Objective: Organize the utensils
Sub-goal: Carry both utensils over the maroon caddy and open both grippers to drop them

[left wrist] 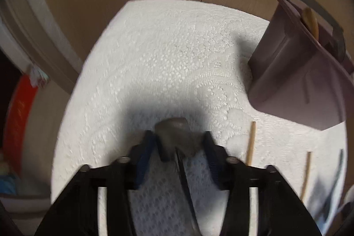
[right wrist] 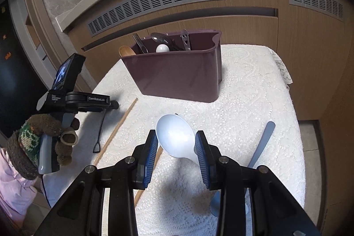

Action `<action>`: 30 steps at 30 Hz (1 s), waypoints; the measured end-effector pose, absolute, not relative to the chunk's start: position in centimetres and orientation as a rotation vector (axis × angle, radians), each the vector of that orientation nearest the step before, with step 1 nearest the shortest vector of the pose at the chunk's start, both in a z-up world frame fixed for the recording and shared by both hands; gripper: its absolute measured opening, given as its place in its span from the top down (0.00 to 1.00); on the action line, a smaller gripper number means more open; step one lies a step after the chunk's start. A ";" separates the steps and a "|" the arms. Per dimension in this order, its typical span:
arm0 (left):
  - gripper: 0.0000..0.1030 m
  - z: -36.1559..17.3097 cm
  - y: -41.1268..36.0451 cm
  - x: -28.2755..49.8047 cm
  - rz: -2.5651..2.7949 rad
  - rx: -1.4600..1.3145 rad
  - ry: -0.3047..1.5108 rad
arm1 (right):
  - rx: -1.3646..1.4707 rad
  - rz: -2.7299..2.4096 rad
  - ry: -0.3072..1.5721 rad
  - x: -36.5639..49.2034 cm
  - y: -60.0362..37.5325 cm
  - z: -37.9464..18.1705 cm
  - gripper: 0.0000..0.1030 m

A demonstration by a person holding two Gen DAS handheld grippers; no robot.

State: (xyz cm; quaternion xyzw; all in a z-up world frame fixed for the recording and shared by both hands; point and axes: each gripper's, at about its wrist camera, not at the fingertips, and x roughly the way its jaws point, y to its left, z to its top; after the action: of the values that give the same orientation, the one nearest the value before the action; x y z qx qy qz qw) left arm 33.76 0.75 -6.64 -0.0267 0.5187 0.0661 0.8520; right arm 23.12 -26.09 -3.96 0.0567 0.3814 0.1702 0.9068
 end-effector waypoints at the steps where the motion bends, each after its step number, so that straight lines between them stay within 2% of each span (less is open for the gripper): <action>1: 0.67 -6.6 0.5 33.4 0.128 -0.034 1.078 | 0.112 0.353 0.784 23.0 -26.0 -4.0 0.69; 9: 0.68 -3.3 -0.2 24.3 -0.021 -0.058 0.806 | 0.198 0.460 0.740 22.7 -27.2 -3.0 0.69; 15: 0.68 5.9 -1.0 18.2 -0.161 -0.125 0.456 | 0.277 0.523 0.630 23.5 -27.7 0.8 0.69; 22: 0.68 16.3 -1.8 21.7 -0.296 -0.189 0.197 | 0.323 0.663 0.437 27.5 -27.6 10.3 0.69; 24: 0.68 17.1 -2.1 24.2 -0.298 -0.185 0.152 | 0.337 0.694 0.385 29.2 -27.6 11.8 0.69; 30: 0.68 15.4 -2.8 31.9 -0.328 -0.220 0.202 | 0.360 0.739 0.362 33.9 -27.4 11.3 0.68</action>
State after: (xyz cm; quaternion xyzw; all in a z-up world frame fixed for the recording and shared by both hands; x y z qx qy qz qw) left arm 31.86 -2.79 15.40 -0.1093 0.1001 -0.1624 0.9755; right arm 33.88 -27.36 11.28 0.1739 0.1749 0.3572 0.9009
